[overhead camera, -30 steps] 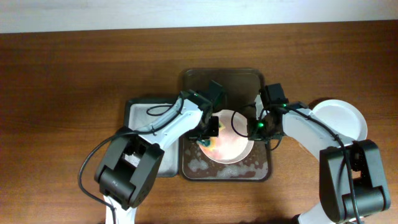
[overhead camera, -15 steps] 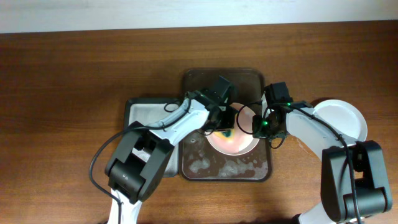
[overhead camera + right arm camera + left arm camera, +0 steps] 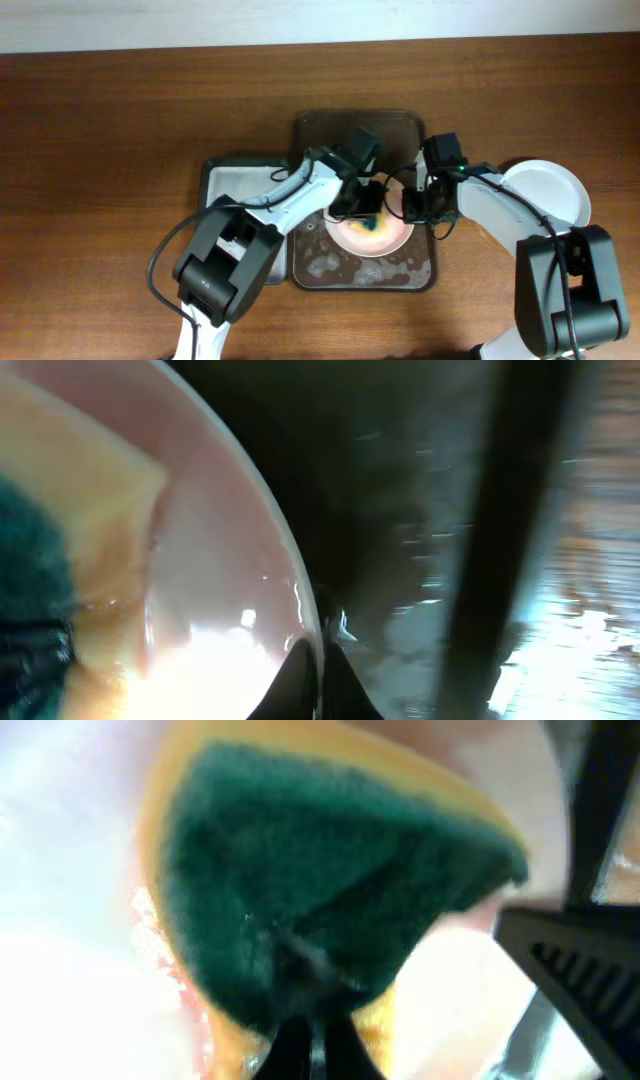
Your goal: Clean dirty plates on tray and stack at the side
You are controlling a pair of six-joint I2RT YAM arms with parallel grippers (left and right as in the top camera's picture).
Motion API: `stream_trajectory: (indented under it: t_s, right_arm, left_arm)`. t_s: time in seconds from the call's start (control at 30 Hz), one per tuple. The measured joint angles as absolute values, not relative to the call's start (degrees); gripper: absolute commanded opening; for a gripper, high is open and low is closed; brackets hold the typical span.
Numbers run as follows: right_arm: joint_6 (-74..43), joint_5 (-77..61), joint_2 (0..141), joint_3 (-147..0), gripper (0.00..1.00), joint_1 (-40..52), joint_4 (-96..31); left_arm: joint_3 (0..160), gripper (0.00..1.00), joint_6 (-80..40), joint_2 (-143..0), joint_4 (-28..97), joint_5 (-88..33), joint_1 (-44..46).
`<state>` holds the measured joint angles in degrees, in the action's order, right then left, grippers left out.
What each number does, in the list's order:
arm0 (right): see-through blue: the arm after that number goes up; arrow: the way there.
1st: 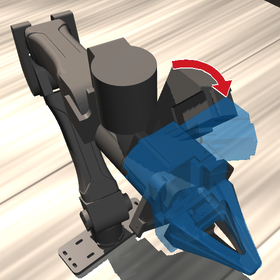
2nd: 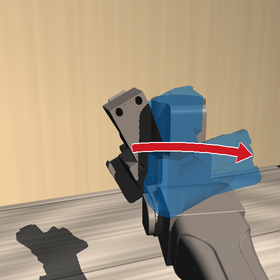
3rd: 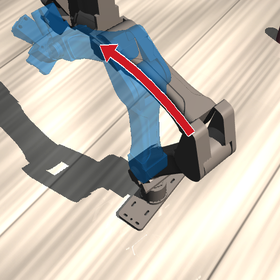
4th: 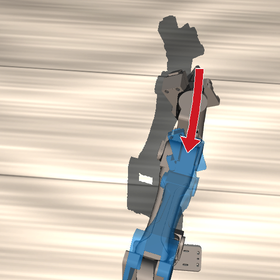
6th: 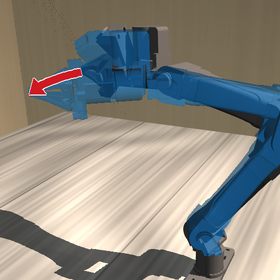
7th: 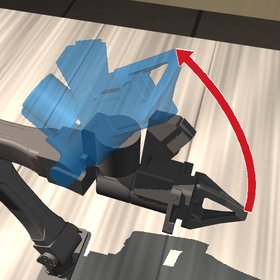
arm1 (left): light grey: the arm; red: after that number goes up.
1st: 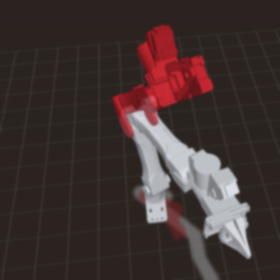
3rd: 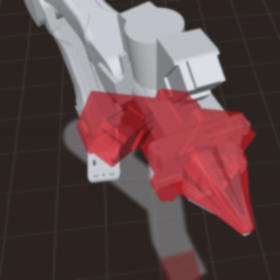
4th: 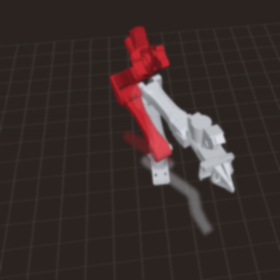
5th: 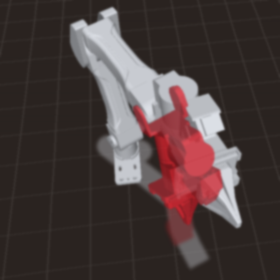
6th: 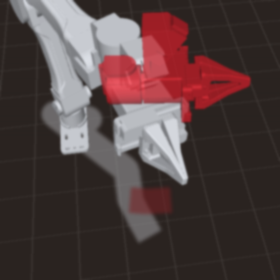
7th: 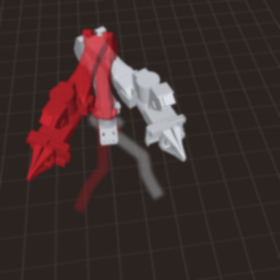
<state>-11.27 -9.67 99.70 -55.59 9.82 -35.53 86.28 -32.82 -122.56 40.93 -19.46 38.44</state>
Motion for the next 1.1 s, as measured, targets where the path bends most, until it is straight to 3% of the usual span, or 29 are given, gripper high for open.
stream_trajectory:
  t_s: [0.13, 0.37, 0.53, 0.7, 0.8, 0.93, 1.0, 1.03, 1.1]
  right_arm:
    - [-11.16, -11.07, 99.72, -55.48, 0.04, 10.52, -35.48]
    - [-11.70, -11.31, 99.72, -55.48, 0.04, 10.55, -35.51]
    - [-10.70, -9.72, 98.35, -55.94, 0.04, 10.13, -39.97]
    - [-10.04, -7.75, 88.16, -56.16, 0.04, 10.11, -44.14]
    - [-10.02, -4.01, 80.16, -56.36, 0.04, 10.72, -46.63]
    - [-10.50, 8.38, 72.18, -56.53, 0.04, 18.33, -49.67]
    - [-10.68, 16.32, 69.52, -56.53, 0.04, 24.03, -50.19]
    - [-10.74, 20.60, 68.84, -56.53, 0.04, 27.16, -50.39]
    - [-10.74, 29.34, 68.69, -56.53, 0.04, 33.52, -50.74]
  left_arm:
    - [86.80, 0.00, -32.40, -120.95, 49.82, -11.44, 35.22]
    - [84.99, 0.00, -30.46, -114.91, 53.25, -2.22, 34.37]
    - [84.25, 0.00, -28.82, -102.00, 59.07, 3.36, 31.55]
    - [84.14, 0.00, -27.57, -90.26, 66.98, 4.75, 26.35]
    - [80.90, 0.00, -25.85, -87.46, 67.09, 4.73, 21.67]
    - [67.61, 0.00, -22.57, -87.22, 57.04, -0.84, 14.61]
    - [61.01, 0.05, -21.52, -87.59, 51.62, -4.05, 11.44]
    - [58.72, 0.16, -21.02, -87.66, 50.00, -5.26, 10.28]
    - [57.43, 0.25, -20.05, -87.66, 49.17, -6.63, 9.21]
